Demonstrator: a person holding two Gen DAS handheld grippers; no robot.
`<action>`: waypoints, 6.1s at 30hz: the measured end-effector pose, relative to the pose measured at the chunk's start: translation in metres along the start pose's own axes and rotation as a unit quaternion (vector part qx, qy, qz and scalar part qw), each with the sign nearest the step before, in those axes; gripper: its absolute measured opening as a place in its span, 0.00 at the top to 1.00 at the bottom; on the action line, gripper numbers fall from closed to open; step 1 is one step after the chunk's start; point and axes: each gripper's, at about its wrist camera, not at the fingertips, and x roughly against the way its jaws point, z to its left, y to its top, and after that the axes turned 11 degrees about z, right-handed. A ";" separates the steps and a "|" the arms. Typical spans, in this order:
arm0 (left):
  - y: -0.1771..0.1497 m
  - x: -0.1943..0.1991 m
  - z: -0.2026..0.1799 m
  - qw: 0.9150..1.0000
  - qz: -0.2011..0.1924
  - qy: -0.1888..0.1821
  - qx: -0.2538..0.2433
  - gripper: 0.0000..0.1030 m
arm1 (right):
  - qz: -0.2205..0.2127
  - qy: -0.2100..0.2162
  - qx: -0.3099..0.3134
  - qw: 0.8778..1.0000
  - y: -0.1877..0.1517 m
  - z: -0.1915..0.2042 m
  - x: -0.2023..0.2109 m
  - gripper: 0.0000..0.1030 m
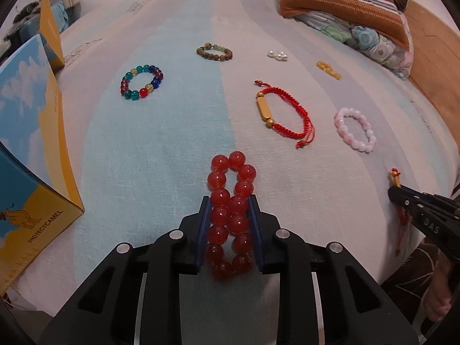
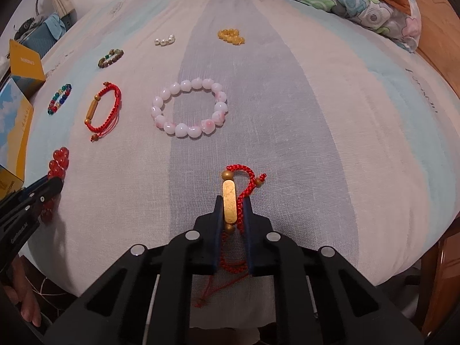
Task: Organize jewelry
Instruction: 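Carry both bracelets into the white box and open both tools to release them, then withdraw both tools from the box back over the bed, then grasp the second red cord bracelet with the left tool while the right tool grasps the pink-white bead bracelet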
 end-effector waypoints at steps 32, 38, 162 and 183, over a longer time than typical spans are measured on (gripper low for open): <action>0.011 0.061 0.001 1.000 -0.027 -0.003 0.016 0.88 | -0.063 0.047 0.015 0.997 0.007 0.026 0.070 0.89; 0.018 0.085 0.011 0.999 -0.042 0.008 0.020 0.88 | -0.079 0.058 0.031 0.995 0.022 0.051 0.097 0.89; 0.080 0.067 -0.005 0.995 -0.049 0.076 0.041 0.06 | -0.064 0.063 0.009 0.996 0.091 0.025 0.068 0.07; 0.119 -0.042 -0.009 0.999 0.023 0.046 0.006 0.07 | 0.022 0.053 -0.008 0.998 0.103 0.006 -0.022 0.25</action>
